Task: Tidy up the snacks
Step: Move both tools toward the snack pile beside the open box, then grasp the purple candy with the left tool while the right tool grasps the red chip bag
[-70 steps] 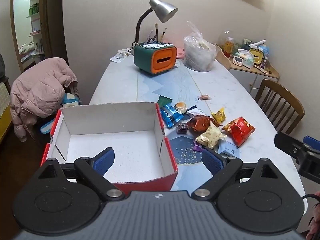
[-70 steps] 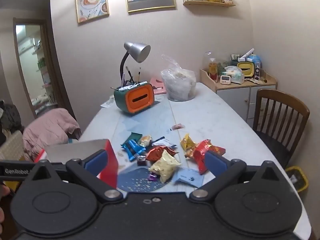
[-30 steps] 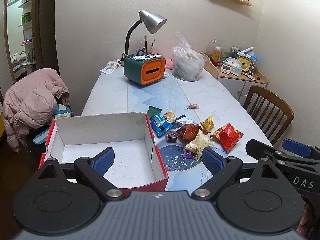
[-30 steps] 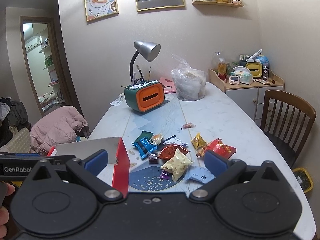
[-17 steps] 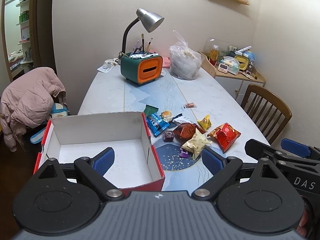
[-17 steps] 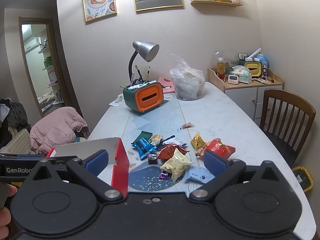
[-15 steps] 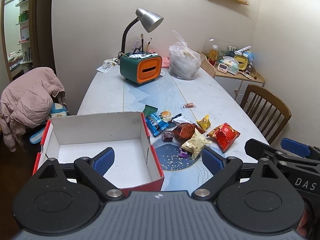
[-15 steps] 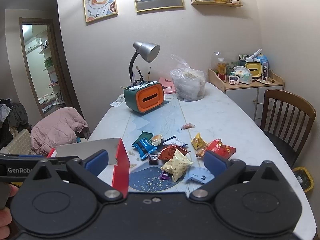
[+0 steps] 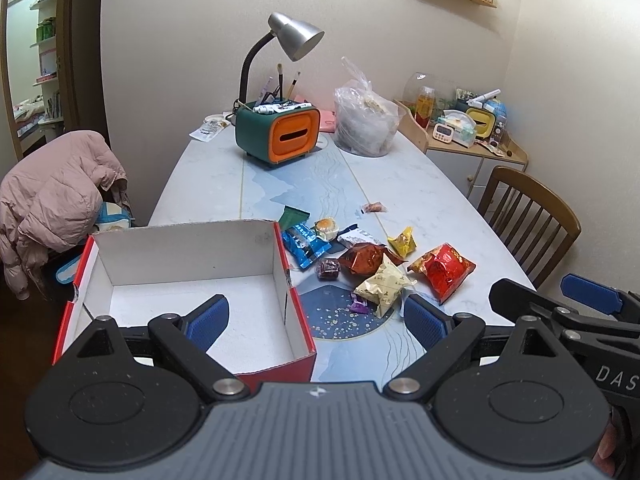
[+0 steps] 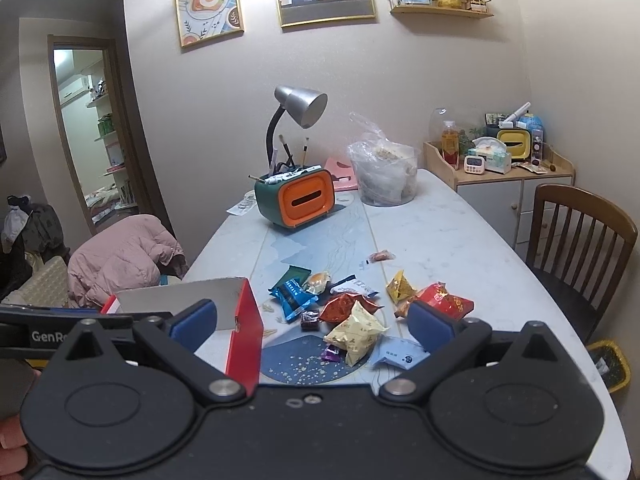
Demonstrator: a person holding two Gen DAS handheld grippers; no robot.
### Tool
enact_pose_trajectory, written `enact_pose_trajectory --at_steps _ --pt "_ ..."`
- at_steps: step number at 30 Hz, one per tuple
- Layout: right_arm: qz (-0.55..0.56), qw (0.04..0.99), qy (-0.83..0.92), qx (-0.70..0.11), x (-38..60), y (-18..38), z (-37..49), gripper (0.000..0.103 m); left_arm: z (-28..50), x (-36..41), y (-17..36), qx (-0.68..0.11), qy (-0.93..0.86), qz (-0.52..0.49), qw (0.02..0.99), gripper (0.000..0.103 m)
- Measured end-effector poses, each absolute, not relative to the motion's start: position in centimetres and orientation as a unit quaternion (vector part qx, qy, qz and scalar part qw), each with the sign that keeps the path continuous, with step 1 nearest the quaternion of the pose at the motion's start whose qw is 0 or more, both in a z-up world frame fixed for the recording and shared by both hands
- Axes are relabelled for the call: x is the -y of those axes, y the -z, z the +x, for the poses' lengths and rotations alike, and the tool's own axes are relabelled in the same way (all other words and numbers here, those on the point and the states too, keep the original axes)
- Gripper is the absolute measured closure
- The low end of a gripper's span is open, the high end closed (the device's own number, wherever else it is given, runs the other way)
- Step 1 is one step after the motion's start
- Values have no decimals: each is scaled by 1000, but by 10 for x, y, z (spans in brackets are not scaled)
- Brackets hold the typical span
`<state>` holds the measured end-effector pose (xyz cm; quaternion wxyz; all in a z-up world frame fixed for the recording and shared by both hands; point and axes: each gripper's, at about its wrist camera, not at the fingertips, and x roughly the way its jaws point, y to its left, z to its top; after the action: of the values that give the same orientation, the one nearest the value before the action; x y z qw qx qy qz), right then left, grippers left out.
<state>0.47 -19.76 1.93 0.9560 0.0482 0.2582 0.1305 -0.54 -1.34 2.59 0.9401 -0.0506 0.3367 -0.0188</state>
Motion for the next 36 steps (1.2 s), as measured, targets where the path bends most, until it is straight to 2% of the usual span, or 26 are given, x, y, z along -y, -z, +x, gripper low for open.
enact_pose_trajectory --at_steps 16,21,28,36 --pt "20 950 -158 -269 243 -10 50 1 37 63 -9 -378 -31 -65 923 8" --pt "20 938 -167 -302 269 10 75 2 57 77 7 -411 -56 -72 907 8" --pt "11 924 -177 -338 296 37 107 9 80 97 28 -439 -58 -67 894 8" --pt "-56 918 -186 -346 313 62 155 11 113 115 44 -447 -54 -63 891 8"
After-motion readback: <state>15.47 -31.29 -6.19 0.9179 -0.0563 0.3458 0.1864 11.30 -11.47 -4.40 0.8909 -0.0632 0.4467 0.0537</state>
